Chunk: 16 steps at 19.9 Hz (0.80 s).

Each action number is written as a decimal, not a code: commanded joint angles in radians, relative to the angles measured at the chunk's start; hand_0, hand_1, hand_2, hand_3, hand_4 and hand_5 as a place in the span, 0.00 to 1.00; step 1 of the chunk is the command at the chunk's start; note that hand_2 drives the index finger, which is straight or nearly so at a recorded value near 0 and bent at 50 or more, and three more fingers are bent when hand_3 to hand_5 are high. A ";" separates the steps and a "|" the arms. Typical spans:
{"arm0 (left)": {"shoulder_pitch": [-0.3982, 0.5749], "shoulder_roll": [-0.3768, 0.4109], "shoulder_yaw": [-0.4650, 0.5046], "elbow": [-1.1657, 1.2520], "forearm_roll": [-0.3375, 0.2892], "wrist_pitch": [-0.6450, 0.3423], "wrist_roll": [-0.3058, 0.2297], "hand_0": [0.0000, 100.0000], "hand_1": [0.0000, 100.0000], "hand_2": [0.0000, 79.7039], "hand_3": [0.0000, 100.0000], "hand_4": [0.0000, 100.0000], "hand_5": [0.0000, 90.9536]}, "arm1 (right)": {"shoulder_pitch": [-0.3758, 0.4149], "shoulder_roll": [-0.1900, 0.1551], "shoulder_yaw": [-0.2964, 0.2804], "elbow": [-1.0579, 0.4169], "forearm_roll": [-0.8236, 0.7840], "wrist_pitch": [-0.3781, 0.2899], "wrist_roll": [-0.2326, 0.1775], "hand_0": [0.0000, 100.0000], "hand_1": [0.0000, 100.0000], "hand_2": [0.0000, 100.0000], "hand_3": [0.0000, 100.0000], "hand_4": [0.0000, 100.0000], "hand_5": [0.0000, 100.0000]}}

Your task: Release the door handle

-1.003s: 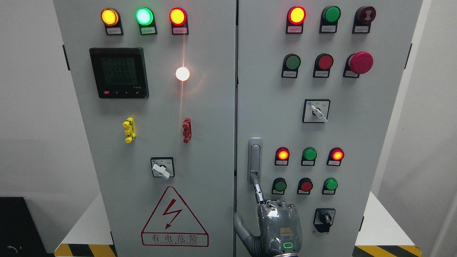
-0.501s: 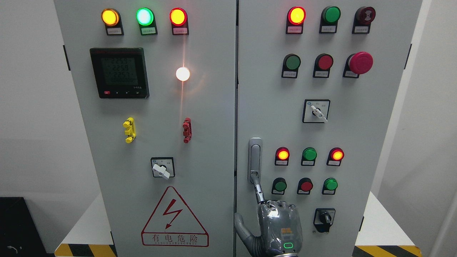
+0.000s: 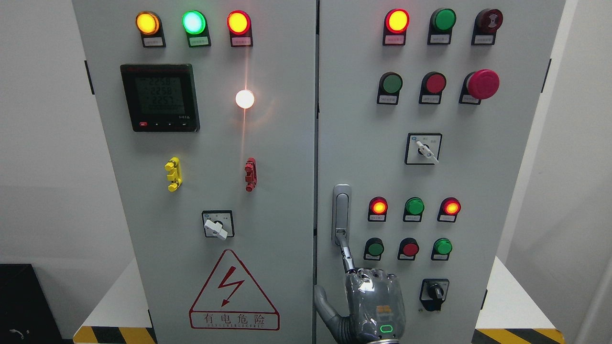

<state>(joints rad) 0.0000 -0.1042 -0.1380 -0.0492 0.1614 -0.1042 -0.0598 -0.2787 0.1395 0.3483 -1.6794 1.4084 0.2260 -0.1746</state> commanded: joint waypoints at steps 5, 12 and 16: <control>0.009 0.000 0.000 -0.001 0.000 0.000 0.000 0.12 0.56 0.00 0.00 0.00 0.00 | 0.004 0.000 0.001 0.023 0.000 -0.001 0.000 0.42 0.30 0.00 1.00 1.00 1.00; 0.009 0.000 0.000 0.000 0.000 0.000 0.000 0.12 0.56 0.00 0.00 0.00 0.00 | 0.004 0.000 0.001 0.029 0.001 -0.001 0.000 0.42 0.30 0.00 1.00 1.00 1.00; 0.009 0.000 0.000 0.000 0.000 0.000 0.000 0.12 0.56 0.00 0.00 0.00 0.00 | 0.007 0.002 0.004 0.030 0.000 -0.001 0.000 0.42 0.30 0.00 1.00 1.00 1.00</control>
<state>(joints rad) 0.0000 -0.1041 -0.1380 -0.0492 0.1615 -0.1042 -0.0598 -0.2741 0.1397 0.3496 -1.6819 1.4085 0.2268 -0.1742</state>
